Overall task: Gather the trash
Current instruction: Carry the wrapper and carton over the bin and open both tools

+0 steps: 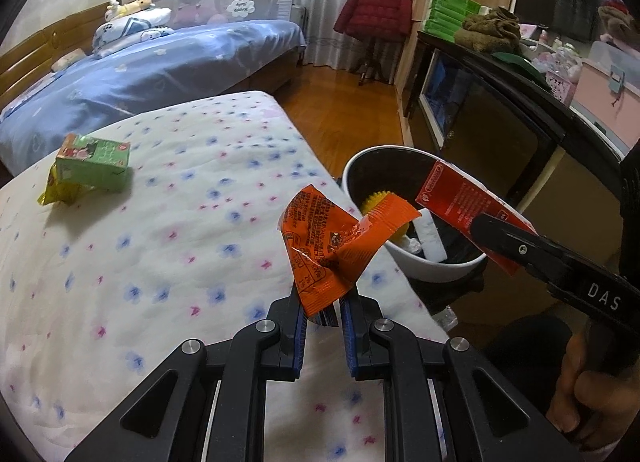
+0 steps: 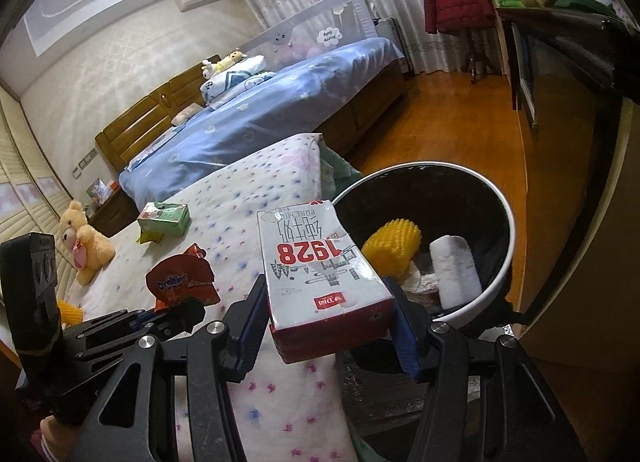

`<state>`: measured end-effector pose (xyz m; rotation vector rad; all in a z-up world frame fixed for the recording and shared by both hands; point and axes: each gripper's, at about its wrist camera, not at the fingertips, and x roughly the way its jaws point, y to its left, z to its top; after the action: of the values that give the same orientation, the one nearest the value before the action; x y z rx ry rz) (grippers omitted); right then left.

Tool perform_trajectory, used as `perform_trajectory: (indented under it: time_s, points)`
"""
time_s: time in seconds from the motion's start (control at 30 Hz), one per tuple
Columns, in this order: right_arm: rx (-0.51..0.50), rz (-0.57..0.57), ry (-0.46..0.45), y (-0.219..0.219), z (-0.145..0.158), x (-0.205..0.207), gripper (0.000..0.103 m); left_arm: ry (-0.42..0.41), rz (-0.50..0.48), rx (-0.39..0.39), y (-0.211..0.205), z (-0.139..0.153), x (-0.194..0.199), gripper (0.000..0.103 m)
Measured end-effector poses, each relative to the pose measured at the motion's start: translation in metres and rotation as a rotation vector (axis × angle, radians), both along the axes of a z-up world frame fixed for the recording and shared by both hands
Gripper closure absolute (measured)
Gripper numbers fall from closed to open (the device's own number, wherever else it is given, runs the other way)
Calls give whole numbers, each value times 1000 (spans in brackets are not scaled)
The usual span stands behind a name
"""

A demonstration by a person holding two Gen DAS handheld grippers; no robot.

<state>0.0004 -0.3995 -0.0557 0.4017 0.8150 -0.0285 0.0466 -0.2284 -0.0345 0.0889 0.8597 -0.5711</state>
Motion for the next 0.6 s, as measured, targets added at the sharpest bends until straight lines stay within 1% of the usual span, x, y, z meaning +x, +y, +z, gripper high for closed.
perform_trajectory:
  time_s: [0.6]
  points:
    - [-18,-49,13,-26,-3,5,48,-6,-39,22,-28,-1,7,89]
